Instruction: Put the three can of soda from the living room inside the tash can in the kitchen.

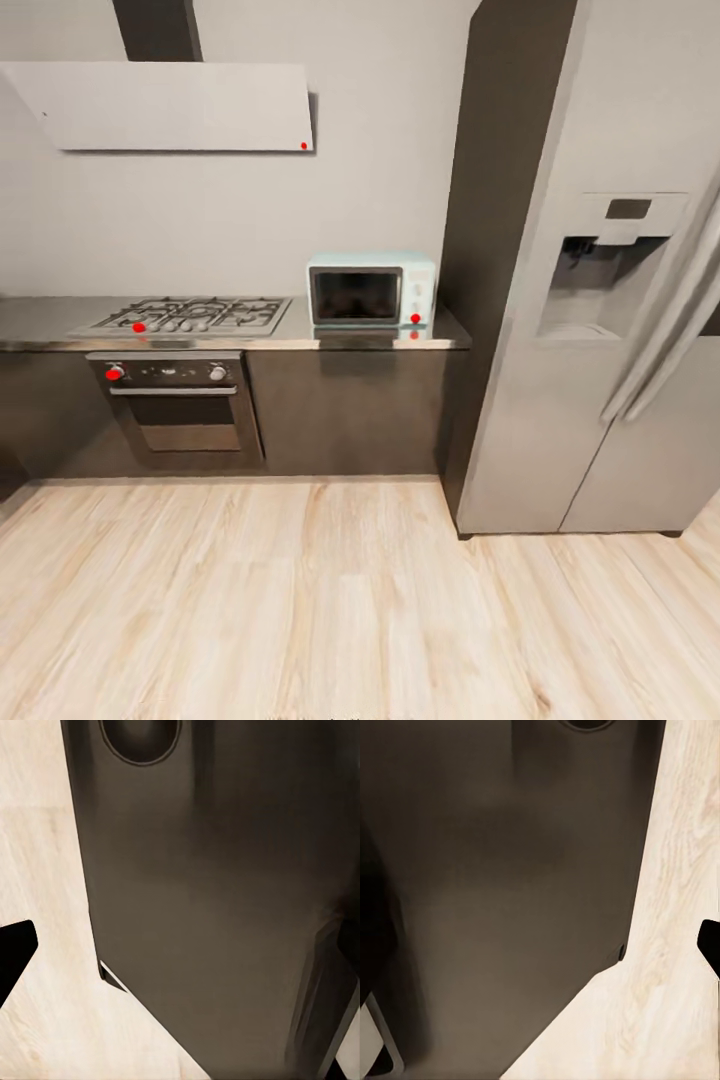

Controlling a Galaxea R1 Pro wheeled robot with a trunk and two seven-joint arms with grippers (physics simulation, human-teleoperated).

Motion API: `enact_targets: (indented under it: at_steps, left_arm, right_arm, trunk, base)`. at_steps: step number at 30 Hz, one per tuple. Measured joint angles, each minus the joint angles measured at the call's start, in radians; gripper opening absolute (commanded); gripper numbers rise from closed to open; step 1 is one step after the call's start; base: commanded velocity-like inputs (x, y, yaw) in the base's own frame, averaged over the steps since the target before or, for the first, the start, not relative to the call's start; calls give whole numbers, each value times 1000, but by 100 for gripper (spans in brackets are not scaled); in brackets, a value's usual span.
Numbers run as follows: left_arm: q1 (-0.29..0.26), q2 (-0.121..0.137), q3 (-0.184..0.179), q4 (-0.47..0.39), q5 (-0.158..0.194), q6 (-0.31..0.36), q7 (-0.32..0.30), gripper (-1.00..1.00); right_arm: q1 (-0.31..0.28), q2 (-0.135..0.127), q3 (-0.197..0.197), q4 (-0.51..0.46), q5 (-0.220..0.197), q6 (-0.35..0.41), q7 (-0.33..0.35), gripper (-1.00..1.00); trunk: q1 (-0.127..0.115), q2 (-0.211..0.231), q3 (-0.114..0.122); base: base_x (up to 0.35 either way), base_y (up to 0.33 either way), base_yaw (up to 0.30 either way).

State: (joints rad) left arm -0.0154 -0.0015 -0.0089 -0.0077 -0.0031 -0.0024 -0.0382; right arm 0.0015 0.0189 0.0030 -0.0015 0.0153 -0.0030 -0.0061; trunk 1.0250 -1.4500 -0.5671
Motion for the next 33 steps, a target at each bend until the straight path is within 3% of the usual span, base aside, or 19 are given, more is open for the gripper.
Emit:
enact_targets:
  at_steps: [33]
  left_arm:
    - [0,-1,1,0,0,-11,0,100]
  right_arm:
    - [0,0,-3,0,0,-3,0,100]
  trunk:
    - [0,0,-37]
  base:
    - [-3,0,225]
